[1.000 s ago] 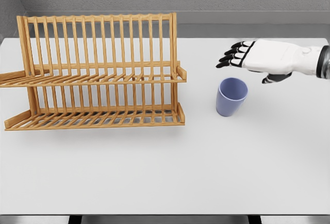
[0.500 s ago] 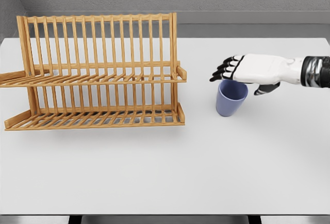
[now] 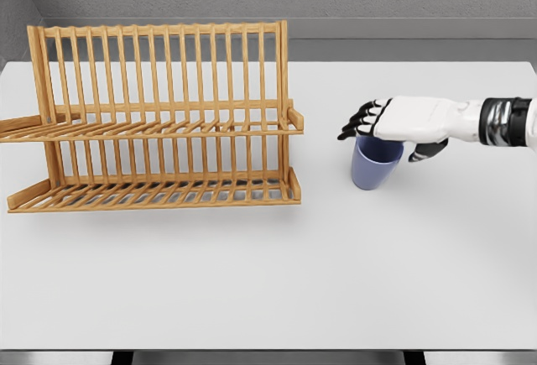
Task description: Right arm put cup on second shelf
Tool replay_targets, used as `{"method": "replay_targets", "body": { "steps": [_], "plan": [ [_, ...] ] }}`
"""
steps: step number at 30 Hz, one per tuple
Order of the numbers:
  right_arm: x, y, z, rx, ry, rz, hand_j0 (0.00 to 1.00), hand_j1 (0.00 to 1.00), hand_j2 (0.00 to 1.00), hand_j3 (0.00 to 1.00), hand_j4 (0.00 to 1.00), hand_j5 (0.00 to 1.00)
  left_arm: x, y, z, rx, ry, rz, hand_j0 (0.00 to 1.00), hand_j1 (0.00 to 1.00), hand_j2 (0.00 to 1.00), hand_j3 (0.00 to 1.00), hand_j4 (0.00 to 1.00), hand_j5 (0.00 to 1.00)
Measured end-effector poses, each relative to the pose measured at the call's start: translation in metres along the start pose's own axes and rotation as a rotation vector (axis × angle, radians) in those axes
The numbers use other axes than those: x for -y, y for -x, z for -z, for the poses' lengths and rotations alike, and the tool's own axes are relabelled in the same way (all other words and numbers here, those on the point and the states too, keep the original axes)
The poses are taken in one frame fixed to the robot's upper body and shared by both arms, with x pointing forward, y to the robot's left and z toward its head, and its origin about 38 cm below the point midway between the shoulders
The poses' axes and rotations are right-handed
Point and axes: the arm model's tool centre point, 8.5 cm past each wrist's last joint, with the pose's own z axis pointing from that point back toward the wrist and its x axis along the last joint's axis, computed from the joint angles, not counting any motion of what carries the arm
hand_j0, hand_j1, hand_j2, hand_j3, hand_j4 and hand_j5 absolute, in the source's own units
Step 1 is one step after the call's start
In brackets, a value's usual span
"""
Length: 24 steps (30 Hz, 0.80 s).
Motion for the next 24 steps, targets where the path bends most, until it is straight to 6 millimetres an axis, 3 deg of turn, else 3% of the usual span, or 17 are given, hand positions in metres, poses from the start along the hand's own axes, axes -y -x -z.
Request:
{"method": "replay_targets", "body": {
  "steps": [10, 12, 14, 18, 19, 21, 24],
  "plan": [
    [-0.003, -0.001, 0.010, 0.015, -0.013, 0.009, 1.00, 1.00, 1.00, 1.00, 1.00, 1.00, 0.000, 0.000, 0.000, 0.000, 0.000, 0.000, 1.00, 1.00, 1.00, 1.00, 1.00, 1.00],
    [-0.004, -0.001, 0.011, 0.014, -0.015, 0.010, 0.77, 0.77, 0.77, 0.77, 0.77, 0.77, 0.000, 0.000, 0.000, 0.000, 0.000, 0.000, 1.00, 1.00, 1.00, 1.00, 1.00, 1.00],
    [-0.004, -0.001, 0.011, 0.014, -0.017, 0.010, 0.66, 0.66, 0.66, 0.66, 0.66, 0.66, 0.000, 0.000, 0.000, 0.000, 0.000, 0.000, 1.00, 1.00, 1.00, 1.00, 1.00, 1.00],
    [-0.004, -0.001, 0.011, 0.015, -0.017, 0.009, 0.64, 0.64, 0.64, 0.64, 0.64, 0.64, 0.000, 0.000, 0.000, 0.000, 0.000, 0.000, 1.00, 1.00, 1.00, 1.00, 1.00, 1.00],
    [-0.005, -0.001, 0.011, 0.016, -0.017, 0.010, 0.57, 0.57, 0.57, 0.57, 0.57, 0.57, 0.000, 0.000, 0.000, 0.000, 0.000, 0.000, 1.00, 1.00, 1.00, 1.00, 1.00, 1.00],
    [-0.005, -0.002, 0.011, 0.017, -0.021, 0.004, 0.55, 0.55, 0.55, 0.55, 0.55, 0.55, 0.000, 0.000, 0.000, 0.000, 0.000, 0.000, 1.00, 1.00, 1.00, 1.00, 1.00, 1.00],
    [-0.004, -0.001, 0.010, 0.014, -0.018, 0.002, 0.55, 0.55, 0.55, 0.55, 0.55, 0.55, 0.000, 0.000, 0.000, 0.000, 0.000, 0.000, 1.00, 1.00, 1.00, 1.00, 1.00, 1.00]
  ]
}}
